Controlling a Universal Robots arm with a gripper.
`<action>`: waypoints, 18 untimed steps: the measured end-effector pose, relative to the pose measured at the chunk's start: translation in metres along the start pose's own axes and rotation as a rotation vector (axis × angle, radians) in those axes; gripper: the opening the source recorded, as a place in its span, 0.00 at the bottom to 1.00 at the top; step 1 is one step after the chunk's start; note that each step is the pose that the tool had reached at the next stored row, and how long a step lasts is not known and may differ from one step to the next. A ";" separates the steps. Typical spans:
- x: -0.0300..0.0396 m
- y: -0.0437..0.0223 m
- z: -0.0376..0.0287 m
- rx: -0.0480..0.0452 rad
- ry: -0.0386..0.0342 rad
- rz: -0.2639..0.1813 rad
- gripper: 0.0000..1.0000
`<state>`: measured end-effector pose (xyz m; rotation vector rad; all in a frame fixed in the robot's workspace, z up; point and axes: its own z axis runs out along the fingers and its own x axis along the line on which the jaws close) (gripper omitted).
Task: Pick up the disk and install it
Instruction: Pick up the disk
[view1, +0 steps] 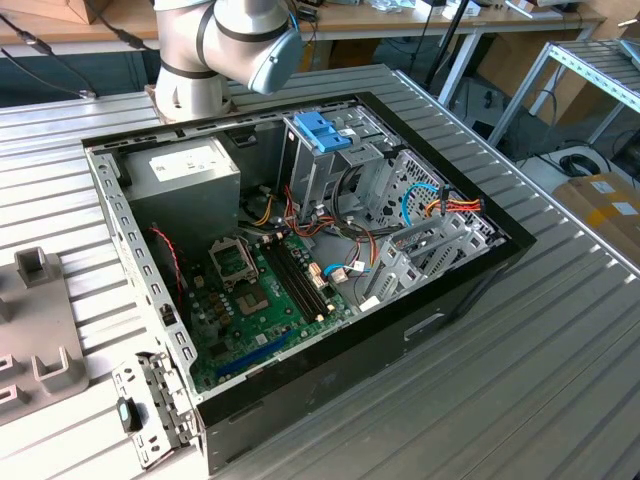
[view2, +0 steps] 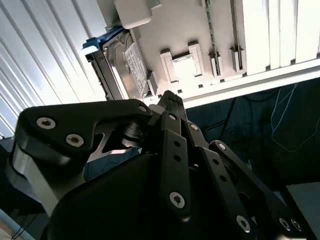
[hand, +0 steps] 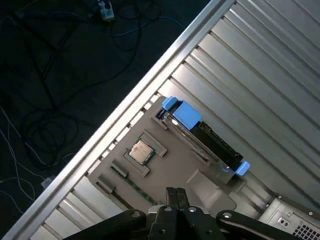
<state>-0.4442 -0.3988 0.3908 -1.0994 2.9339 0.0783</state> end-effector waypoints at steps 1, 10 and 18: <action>0.0000 0.0000 0.0000 -0.0012 0.0021 -0.047 0.10; 0.0000 0.0000 0.0000 -0.0024 0.0043 -0.097 0.10; 0.0000 0.0000 0.0000 -0.0035 0.0064 -0.144 0.10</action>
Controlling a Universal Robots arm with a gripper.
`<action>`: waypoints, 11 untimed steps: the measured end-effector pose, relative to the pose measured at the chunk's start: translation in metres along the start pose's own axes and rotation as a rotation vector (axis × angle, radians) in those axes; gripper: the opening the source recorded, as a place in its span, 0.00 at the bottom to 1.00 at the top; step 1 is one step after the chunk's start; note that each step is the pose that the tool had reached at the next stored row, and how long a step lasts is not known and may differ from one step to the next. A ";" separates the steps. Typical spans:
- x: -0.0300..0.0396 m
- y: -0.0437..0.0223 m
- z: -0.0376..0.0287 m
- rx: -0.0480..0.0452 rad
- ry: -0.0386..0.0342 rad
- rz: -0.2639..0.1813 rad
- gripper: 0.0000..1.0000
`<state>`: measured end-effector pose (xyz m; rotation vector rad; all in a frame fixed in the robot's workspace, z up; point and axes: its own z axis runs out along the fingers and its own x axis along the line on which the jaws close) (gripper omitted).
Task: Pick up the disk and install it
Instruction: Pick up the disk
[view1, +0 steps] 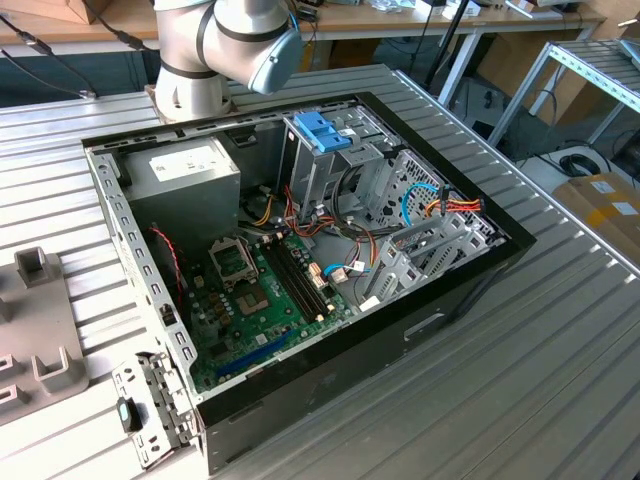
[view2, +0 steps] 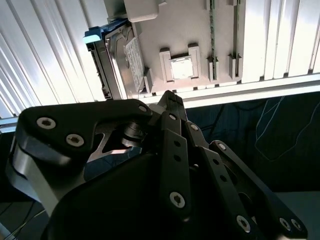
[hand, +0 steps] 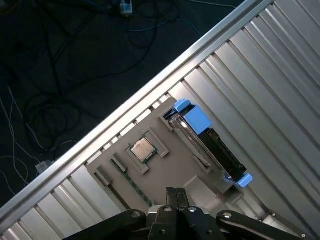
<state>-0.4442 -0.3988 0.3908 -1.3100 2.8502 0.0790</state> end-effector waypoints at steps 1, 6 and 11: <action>0.0000 0.0000 0.0000 -0.0001 0.0002 -0.005 0.10; 0.0000 0.0000 0.0000 -0.0009 0.0015 -0.035 0.10; 0.0000 0.0000 0.0000 -0.0016 0.0029 -0.065 0.10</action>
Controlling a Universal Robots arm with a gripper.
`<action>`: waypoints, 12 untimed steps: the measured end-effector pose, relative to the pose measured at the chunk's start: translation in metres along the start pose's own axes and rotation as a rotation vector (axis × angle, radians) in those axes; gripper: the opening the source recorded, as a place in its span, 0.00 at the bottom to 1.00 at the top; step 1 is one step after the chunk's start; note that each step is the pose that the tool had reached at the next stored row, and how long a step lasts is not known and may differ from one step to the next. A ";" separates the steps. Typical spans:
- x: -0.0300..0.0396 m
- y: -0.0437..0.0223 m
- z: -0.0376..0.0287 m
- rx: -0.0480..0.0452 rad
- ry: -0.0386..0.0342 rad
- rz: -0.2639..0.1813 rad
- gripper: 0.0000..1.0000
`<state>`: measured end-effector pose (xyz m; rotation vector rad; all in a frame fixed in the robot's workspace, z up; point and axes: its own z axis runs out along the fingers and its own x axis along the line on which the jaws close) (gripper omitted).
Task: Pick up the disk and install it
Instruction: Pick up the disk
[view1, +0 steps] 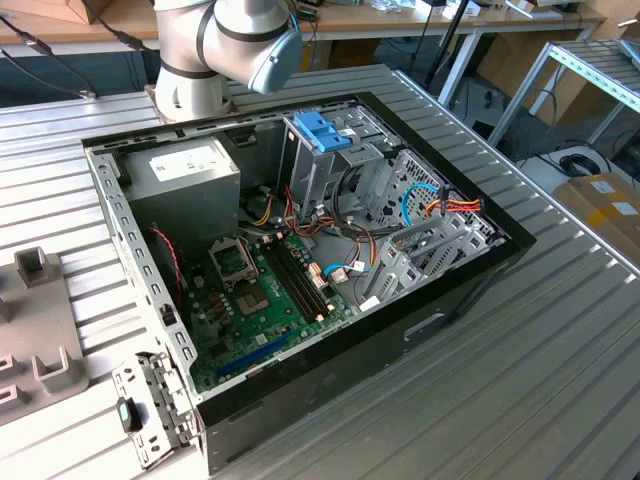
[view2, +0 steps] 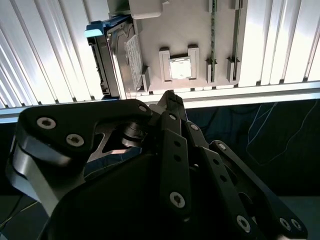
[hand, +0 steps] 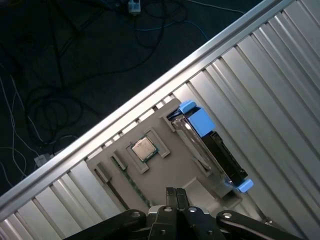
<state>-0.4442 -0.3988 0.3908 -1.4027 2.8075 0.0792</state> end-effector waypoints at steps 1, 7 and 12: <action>0.0000 0.0000 0.0000 -0.0001 0.0002 -0.005 0.10; 0.0000 0.0000 0.0000 -0.0010 0.0017 -0.038 0.10; 0.0000 0.0000 0.0000 -0.0017 0.0030 -0.068 0.10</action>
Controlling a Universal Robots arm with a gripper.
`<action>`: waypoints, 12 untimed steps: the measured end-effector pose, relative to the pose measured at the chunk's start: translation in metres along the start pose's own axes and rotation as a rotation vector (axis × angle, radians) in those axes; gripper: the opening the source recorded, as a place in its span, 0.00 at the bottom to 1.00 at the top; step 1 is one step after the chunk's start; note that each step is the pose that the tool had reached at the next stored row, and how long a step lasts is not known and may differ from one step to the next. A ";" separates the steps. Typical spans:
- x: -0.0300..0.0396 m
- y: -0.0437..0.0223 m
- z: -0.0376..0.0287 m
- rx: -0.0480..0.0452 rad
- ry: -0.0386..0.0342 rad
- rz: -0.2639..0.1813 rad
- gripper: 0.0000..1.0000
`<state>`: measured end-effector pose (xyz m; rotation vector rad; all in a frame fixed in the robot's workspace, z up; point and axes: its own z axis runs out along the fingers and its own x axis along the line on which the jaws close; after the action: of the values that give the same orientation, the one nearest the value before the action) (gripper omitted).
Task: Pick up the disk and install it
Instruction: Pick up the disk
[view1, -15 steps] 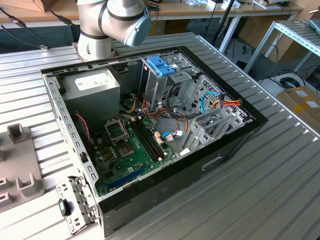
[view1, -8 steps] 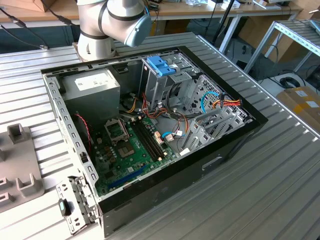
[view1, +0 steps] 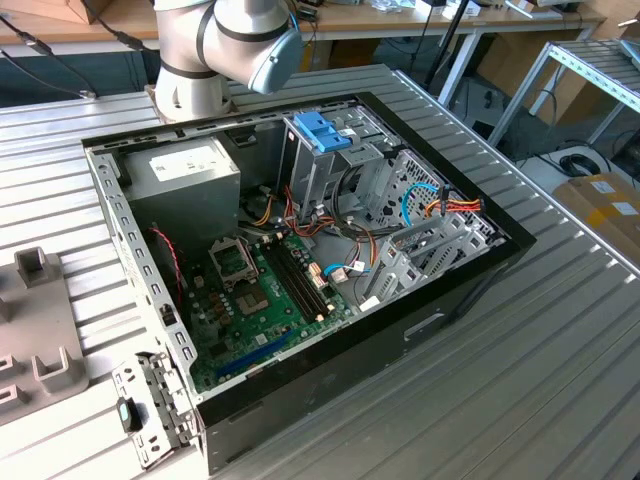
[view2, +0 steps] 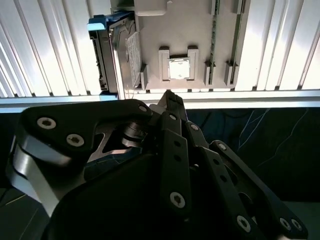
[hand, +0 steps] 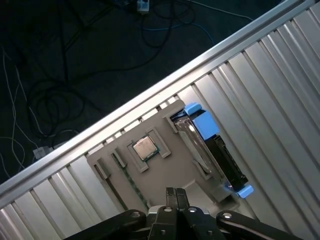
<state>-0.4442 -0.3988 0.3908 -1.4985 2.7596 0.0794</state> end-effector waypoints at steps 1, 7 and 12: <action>0.0000 0.0000 0.0000 -0.0001 0.0002 -0.005 0.10; 0.0000 0.0000 0.0000 -0.0010 0.0018 -0.042 0.10; 0.0000 0.0000 0.0000 -0.0020 0.0035 -0.079 0.10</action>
<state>-0.4442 -0.3988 0.3908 -1.6076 2.6998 0.0794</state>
